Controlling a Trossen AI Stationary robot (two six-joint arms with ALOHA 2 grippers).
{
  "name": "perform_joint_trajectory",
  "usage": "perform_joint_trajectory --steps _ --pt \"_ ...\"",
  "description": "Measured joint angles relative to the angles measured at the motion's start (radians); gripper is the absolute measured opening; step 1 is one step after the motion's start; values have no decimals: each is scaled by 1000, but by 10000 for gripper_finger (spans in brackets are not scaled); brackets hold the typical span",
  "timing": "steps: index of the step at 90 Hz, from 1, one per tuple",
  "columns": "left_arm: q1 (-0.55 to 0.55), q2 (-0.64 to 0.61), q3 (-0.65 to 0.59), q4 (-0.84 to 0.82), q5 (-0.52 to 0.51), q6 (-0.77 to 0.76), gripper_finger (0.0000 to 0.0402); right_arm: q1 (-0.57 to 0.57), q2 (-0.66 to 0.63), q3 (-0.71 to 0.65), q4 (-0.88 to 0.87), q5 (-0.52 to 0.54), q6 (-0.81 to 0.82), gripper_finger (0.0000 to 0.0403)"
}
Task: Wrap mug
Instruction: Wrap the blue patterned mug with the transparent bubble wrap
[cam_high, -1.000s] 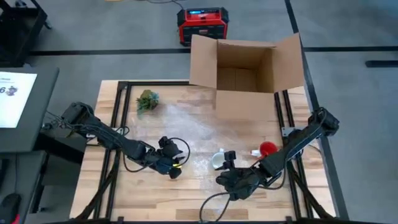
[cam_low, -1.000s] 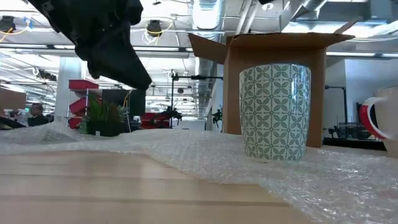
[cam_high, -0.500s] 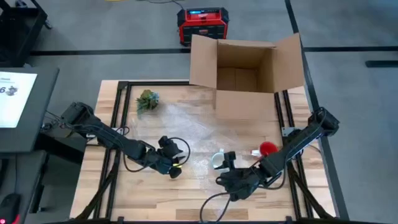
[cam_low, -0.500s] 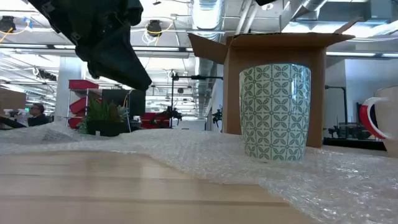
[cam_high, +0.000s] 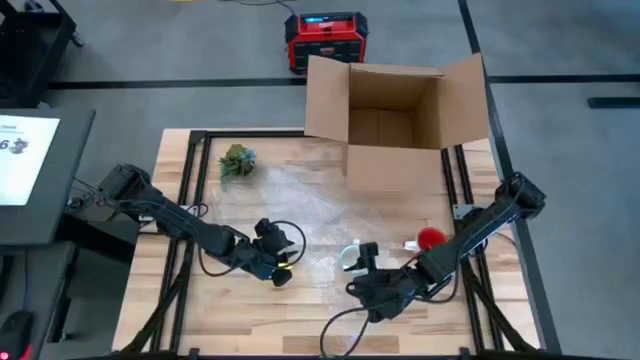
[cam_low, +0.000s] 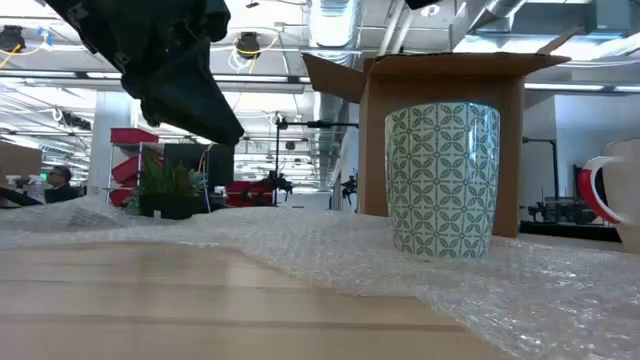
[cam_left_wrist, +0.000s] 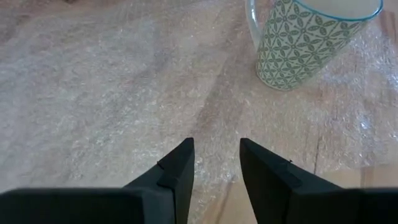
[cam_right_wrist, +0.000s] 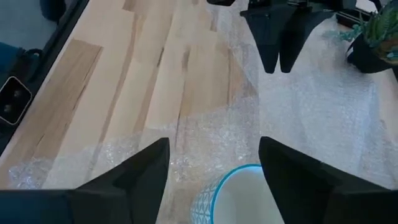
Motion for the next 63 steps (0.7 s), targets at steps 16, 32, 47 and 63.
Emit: perform_joint_trajectory --steps 16,32,47,63 --pt "0 0 0 0 0 0 109 0 0 0 -9 0 0 238" --pt "0 0 0 0 0 0 109 7 0 0 -18 0 8 238" --pt "0 0 0 0 0 0 109 23 0 0 -18 -1 8 238" --pt "0 0 0 0 0 0 109 23 0 0 -18 -3 3 238"
